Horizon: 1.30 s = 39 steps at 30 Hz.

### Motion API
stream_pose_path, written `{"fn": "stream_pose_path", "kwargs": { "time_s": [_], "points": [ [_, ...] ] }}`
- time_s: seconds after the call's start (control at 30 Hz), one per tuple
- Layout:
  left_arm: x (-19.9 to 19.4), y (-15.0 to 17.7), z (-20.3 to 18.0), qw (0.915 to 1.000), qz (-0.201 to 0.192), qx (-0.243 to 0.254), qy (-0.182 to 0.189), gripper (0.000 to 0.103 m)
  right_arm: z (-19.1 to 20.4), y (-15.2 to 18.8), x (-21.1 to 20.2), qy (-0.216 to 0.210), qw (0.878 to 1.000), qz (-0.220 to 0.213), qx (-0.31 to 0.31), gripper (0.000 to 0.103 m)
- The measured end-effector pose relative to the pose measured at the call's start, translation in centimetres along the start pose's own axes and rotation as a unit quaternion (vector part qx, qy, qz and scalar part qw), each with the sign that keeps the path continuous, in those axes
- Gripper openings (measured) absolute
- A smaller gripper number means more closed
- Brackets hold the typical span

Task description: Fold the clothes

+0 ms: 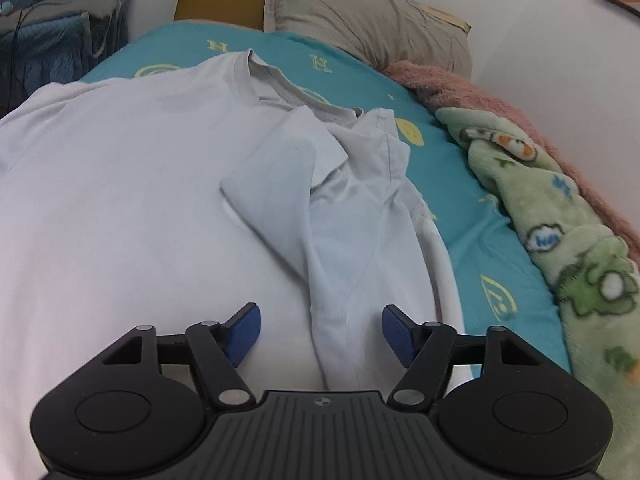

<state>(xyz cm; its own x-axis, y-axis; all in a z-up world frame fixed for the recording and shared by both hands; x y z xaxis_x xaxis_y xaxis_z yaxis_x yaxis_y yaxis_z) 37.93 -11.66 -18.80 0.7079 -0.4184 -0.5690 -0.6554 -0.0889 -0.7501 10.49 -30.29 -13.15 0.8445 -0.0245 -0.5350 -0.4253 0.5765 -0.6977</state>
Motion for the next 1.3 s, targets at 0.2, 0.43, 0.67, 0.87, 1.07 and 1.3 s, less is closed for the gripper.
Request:
{"fn": "stream_pose_path", "kwargs": {
  "time_s": [0.2,0.43,0.67,0.87,1.07,1.3],
  "points": [
    [1.8,-1.9,-1.6,0.9951,-0.039,0.086,-0.028,0.003,-0.3,0.1,1.8,-0.004,1.000,0.012,0.011,0.086],
    [2.6,-2.4,-1.1,0.9887,-0.012,0.102,-0.110,0.022,-0.5,0.3,2.1,0.001,1.000,0.010,0.012,0.086],
    [-6.8,1.9,1.7,0.9972,0.053,0.007,-0.053,0.050,-0.8,-0.1,1.4,0.002,1.000,-0.003,0.016,0.086],
    [-18.4,8.8,3.3,0.9900,0.130,-0.054,0.003,0.052,-0.3,-0.4,0.0,-0.012,1.000,-0.015,0.011,0.086],
    [-25.4,15.3,2.4,0.9826,0.178,-0.050,0.015,0.053,0.5,-0.1,-2.2,-0.020,0.999,-0.025,-0.004,0.086],
    [-28.3,17.3,1.4,0.9829,0.181,-0.022,0.026,0.003,1.1,0.5,-4.5,-0.016,0.999,-0.030,-0.023,0.086]
  ]
}}
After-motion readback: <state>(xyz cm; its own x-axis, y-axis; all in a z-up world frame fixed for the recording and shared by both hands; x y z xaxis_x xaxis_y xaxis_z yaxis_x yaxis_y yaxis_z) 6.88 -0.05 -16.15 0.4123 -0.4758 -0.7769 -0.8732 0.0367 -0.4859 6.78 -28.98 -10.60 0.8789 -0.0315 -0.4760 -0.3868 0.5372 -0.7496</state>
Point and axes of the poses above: each gripper's, at about its wrist camera, not at the fingertips, and x roughly the way its jaws point, z to its left, y to its underside, the point moved 1 cm from there along x, roughly the way its jaws point, and after that the axes turned 10 degrees about -z, right-handed, at the moved point
